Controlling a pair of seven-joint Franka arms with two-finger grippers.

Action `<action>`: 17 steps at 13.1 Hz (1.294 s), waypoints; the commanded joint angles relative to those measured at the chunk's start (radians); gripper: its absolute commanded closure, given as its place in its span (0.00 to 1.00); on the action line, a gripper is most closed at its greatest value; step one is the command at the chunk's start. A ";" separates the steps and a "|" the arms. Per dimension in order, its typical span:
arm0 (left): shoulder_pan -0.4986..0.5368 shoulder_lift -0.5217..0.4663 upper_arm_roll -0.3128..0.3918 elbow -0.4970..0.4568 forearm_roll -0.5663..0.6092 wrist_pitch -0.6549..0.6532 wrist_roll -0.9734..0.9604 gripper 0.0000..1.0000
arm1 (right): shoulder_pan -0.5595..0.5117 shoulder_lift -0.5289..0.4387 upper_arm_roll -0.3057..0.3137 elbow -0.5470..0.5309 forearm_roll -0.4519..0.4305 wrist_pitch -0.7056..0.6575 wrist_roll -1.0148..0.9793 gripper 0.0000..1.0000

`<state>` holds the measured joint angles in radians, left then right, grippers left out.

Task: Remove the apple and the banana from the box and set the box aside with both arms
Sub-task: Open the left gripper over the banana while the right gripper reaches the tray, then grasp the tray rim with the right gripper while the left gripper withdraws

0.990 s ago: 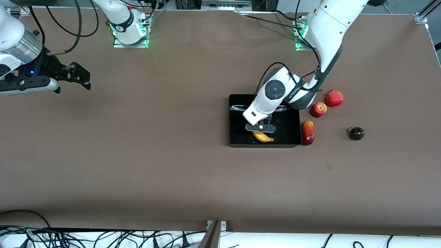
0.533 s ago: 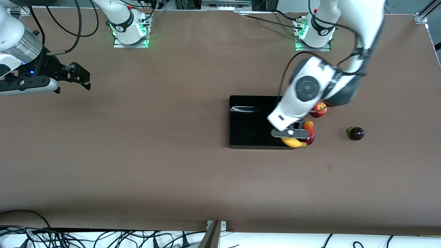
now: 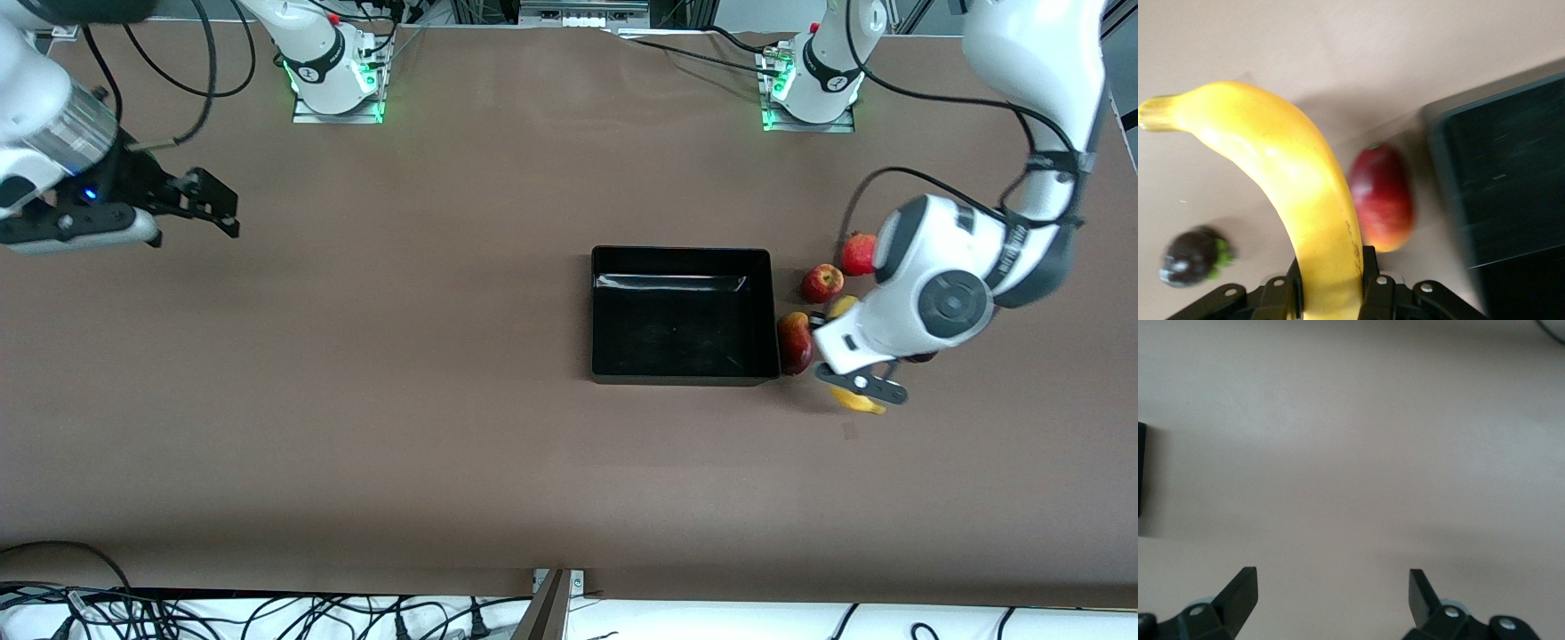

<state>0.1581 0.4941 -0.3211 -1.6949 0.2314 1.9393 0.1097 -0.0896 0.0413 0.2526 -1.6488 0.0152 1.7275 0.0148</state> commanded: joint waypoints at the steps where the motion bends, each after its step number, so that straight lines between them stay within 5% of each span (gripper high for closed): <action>1: 0.066 0.003 -0.015 -0.049 0.031 0.050 0.150 0.94 | 0.024 0.014 0.004 0.023 0.009 0.003 -0.016 0.00; 4: 0.124 -0.023 -0.013 -0.227 0.037 0.254 0.182 0.94 | 0.073 0.091 0.002 0.012 0.009 -0.023 -0.013 0.00; 7: 0.193 -0.006 -0.013 -0.316 0.158 0.447 0.185 0.73 | 0.171 0.127 0.002 0.012 0.015 0.003 0.042 0.00; 8: 0.196 0.001 -0.013 -0.324 0.160 0.466 0.185 0.32 | 0.204 0.146 0.002 0.017 0.017 0.032 0.086 0.00; 9: 0.208 0.004 -0.015 -0.324 0.160 0.468 0.179 0.00 | 0.246 0.157 0.002 0.020 0.019 0.050 0.127 0.00; 14: 0.209 -0.052 -0.061 -0.302 0.143 0.425 0.147 0.00 | 0.456 0.288 0.000 0.070 0.012 0.188 0.445 0.00; 17: 0.209 -0.126 -0.153 -0.191 0.086 0.162 0.068 0.00 | 0.572 0.408 -0.007 0.135 -0.001 0.305 0.583 0.00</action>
<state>0.3602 0.4368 -0.4191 -1.9478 0.3592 2.2662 0.2127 0.4203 0.3570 0.2617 -1.5993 0.0235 1.9936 0.5248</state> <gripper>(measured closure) 0.000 0.000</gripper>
